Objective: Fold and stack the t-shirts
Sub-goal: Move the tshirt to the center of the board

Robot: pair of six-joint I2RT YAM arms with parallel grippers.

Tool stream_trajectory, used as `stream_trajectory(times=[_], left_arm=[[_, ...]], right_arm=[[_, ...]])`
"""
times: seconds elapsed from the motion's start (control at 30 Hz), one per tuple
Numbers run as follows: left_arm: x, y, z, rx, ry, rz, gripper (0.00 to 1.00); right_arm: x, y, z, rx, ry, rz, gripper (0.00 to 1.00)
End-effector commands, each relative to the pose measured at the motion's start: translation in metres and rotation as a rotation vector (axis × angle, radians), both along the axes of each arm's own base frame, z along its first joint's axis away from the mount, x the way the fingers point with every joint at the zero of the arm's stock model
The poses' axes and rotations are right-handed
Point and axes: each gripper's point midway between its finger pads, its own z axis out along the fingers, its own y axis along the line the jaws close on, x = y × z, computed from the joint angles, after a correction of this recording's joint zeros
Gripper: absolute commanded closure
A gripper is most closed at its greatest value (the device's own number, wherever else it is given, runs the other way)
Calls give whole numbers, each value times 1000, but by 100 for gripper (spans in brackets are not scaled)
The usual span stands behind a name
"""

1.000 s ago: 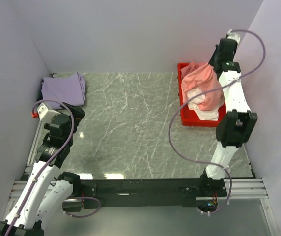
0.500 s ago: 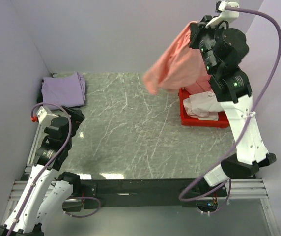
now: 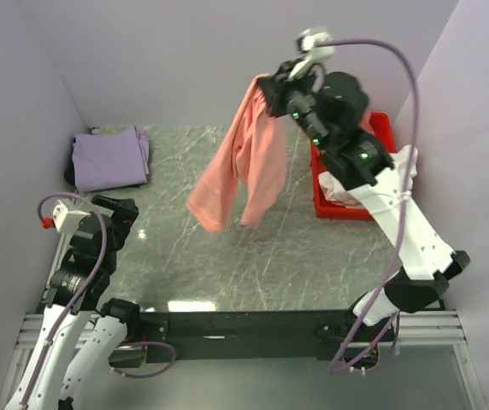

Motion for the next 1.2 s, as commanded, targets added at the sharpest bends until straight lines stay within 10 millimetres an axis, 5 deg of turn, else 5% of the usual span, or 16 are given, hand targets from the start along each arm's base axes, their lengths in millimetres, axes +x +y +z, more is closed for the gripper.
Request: stream_trajectory(times=[0.0,0.2,0.3,0.57,0.8,0.9,0.93,1.03,1.17], left_arm=[[-11,3,12,-28,-42,11,1],[-18,6,7,-19,-36,16,1],[-15,3,-1,-8,-13,-3,1],[17,-31,-24,-7,60,-158,1],[41,-73,-54,-12,132,-378,0],[44,-86,-67,-34,158,-440,1],[46,-88,-68,-36,158,-449,1],[47,-89,-75,-30,182,-456,1],[46,-89,-79,-27,178,-462,1]], right_arm=[[-3,27,-12,39,34,62,100],[19,53,-132,-34,262,2,100],[27,62,-169,-47,320,0,100],[73,96,-235,-169,424,-56,100],[152,120,-270,-227,421,-146,98],[176,116,-276,-169,457,-125,77],[182,107,-277,-151,481,-122,59],[161,95,-285,-142,566,-67,21],[116,70,-291,-147,564,-69,17]])
